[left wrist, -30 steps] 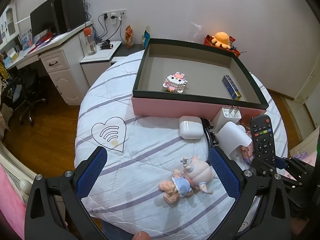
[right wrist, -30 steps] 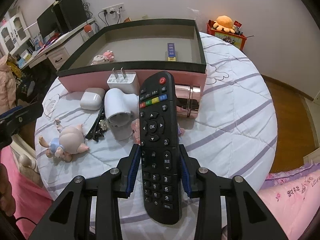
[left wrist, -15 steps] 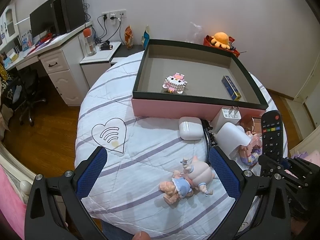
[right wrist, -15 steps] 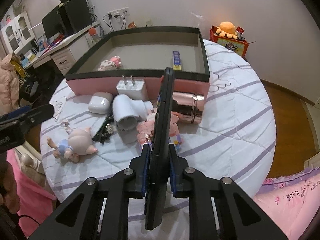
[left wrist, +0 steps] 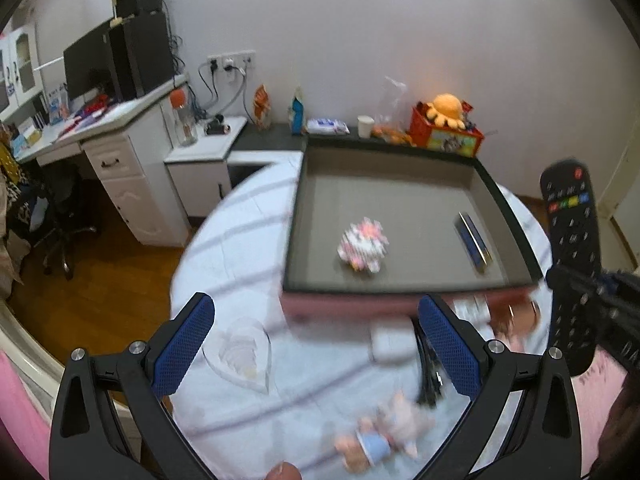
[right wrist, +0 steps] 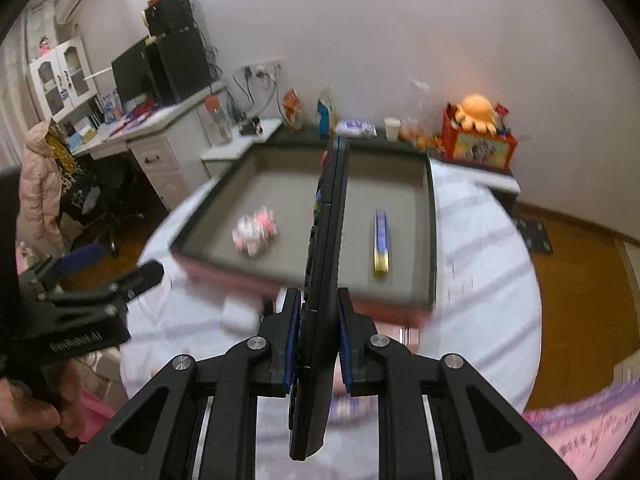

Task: Organize rigid objects
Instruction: 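Carry the remote into the tray beside the blue box and release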

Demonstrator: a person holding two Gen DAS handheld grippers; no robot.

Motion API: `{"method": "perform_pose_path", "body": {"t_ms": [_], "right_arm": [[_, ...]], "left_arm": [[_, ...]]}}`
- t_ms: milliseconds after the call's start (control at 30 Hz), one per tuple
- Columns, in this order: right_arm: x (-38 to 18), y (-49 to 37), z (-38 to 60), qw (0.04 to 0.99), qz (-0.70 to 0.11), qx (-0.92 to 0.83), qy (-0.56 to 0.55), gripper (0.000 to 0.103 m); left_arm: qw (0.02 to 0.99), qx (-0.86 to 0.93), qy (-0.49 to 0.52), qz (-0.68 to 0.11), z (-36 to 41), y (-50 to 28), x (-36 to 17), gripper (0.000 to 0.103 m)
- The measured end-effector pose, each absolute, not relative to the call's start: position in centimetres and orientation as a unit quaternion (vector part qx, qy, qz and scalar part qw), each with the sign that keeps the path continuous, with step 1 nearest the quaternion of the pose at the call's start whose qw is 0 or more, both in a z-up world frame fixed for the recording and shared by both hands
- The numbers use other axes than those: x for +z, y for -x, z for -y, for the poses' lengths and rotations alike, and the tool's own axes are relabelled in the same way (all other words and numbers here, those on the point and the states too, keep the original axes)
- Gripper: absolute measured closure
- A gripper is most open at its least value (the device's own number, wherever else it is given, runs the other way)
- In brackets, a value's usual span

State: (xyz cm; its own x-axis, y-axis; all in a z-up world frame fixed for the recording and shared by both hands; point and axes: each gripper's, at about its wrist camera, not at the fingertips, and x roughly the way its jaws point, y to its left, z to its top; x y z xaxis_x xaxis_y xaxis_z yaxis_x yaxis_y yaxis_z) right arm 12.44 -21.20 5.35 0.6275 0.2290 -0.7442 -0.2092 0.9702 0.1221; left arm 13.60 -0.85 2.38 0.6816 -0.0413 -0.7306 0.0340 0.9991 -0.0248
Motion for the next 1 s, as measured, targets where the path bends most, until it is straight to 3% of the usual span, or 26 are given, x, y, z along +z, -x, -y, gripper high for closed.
{"method": "perform_pose_path", "body": {"t_ms": [167, 367, 533, 767, 800, 833, 1000], "right_arm": [[6.7, -18.2, 20.2, 0.906, -0.401, 0.134, -0.016, 0.086], [2.0, -25.6, 19.3, 0.882, -0.451, 0.130, -0.042, 0.086], [-1.7, -27.9, 18.8, 0.862, -0.492, 0.116, -0.036, 0.086], [-2.5, -28.6, 18.7, 0.856, -0.507, 0.102, -0.018, 0.084], [-2.3, -28.7, 18.8, 0.856, -0.507, 0.100, -0.018, 0.071], [-2.2, -28.6, 19.0, 0.858, -0.505, 0.097, -0.021, 0.049], [-0.3, -27.2, 19.9, 0.875, -0.472, 0.102, -0.044, 0.021]], "left_arm": [[0.923, 0.001, 0.006, -0.386, -0.1, -18.0, 2.8, 0.000], [0.917, 0.009, 0.017, -0.398, -0.3, -21.8, 1.3, 0.000], [0.912, 0.003, 0.018, -0.410, -0.1, -22.6, -0.3, 0.000], [0.909, 0.000, 0.024, -0.417, 0.1, -22.3, -0.8, 0.000], [0.909, 0.000, 0.023, -0.416, 0.1, -22.2, -0.8, 0.000], [0.910, 0.000, 0.024, -0.415, 0.1, -21.9, -0.7, 0.000], [0.912, 0.001, 0.029, -0.408, 0.0, -20.7, 0.1, 0.000]]}}
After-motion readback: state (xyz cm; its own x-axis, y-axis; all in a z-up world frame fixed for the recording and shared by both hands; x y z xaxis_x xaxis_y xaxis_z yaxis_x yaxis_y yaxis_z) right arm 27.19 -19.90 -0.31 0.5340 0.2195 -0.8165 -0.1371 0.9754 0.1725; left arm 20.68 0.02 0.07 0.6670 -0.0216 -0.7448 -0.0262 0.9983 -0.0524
